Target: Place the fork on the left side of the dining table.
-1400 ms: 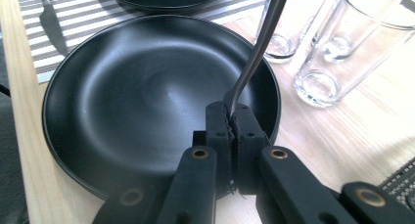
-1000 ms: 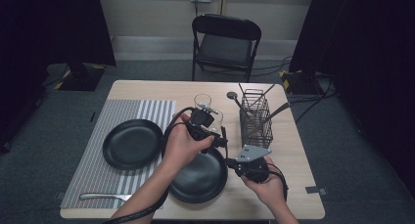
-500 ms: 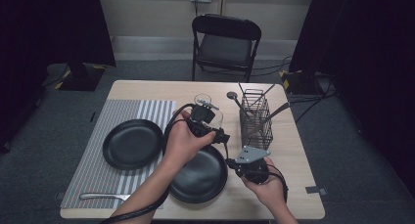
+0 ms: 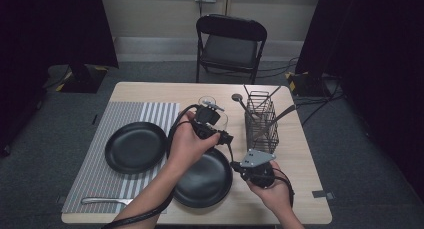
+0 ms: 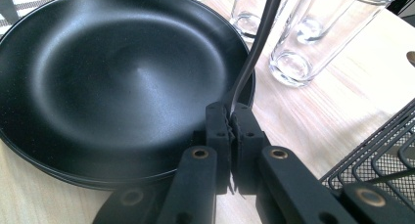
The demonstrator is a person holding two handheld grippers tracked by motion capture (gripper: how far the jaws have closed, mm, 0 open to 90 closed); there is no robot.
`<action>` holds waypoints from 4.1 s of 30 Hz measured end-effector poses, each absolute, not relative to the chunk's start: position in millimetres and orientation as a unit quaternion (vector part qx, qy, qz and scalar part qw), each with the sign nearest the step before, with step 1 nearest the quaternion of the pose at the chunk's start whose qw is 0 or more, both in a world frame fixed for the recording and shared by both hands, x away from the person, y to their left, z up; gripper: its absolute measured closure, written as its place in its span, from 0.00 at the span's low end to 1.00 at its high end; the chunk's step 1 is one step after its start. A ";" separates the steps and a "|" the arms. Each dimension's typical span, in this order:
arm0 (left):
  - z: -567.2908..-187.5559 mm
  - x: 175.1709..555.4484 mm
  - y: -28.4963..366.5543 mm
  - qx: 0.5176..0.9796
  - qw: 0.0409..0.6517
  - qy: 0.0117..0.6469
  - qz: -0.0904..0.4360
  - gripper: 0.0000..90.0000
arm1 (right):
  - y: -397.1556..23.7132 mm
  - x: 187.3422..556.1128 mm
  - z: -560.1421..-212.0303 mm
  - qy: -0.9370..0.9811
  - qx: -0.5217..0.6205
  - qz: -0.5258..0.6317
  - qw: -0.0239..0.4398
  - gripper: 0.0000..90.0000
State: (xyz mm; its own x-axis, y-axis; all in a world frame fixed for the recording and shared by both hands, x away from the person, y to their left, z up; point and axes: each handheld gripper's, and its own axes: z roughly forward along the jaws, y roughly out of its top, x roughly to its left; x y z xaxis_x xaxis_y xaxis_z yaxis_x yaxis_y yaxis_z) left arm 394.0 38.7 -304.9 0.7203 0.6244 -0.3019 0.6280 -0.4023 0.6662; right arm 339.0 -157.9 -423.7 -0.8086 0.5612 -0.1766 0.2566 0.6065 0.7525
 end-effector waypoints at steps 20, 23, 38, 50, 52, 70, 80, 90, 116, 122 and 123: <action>-305.1 395.2 40.2 0.830 0.399 0.391 -0.003 0.86 | -155.6 337.4 -425.6 0.873 0.231 0.373 0.211 0.98; -304.5 395.1 40.2 0.831 0.398 0.390 -0.003 0.86 | -155.4 336.8 -425.9 0.872 0.234 0.374 0.210 0.98; -303.7 394.0 40.1 0.827 0.393 0.403 -0.008 0.86 | -154.8 336.0 -426.4 0.871 0.231 0.367 0.230 0.98; -303.7 395.1 44.4 0.824 0.388 0.413 -0.008 0.87 | -153.5 335.7 -427.2 0.863 0.240 0.374 0.238 0.96; -303.9 395.7 45.5 0.825 0.385 0.413 -0.004 0.87 | -153.8 336.0 -426.9 0.862 0.241 0.377 0.237 0.94; -297.0 399.1 54.9 0.830 0.380 0.409 0.011 0.87 | -160.3 333.5 -428.7 0.859 0.250 0.392 0.213 0.60; -289.6 401.1 62.0 0.832 0.380 0.404 0.008 0.87 | -180.5 332.9 -432.7 0.844 0.295 0.398 0.205 0.32; -282.6 402.3 69.4 0.833 0.377 0.406 0.017 0.87 | -199.5 331.0 -450.0 0.842 0.330 0.383 0.189 0.16; -273.0 411.6 103.4 0.829 0.373 0.415 0.032 0.87 | -209.4 332.5 -485.7 0.866 0.337 0.334 0.157 0.17; -272.4 414.0 111.8 0.827 0.373 0.419 0.035 0.87 | -210.7 333.6 -490.1 0.869 0.336 0.330 0.154 0.16; -272.0 414.3 113.2 0.828 0.371 0.420 0.035 0.87 | -210.6 333.4 -491.1 0.869 0.337 0.330 0.151 0.16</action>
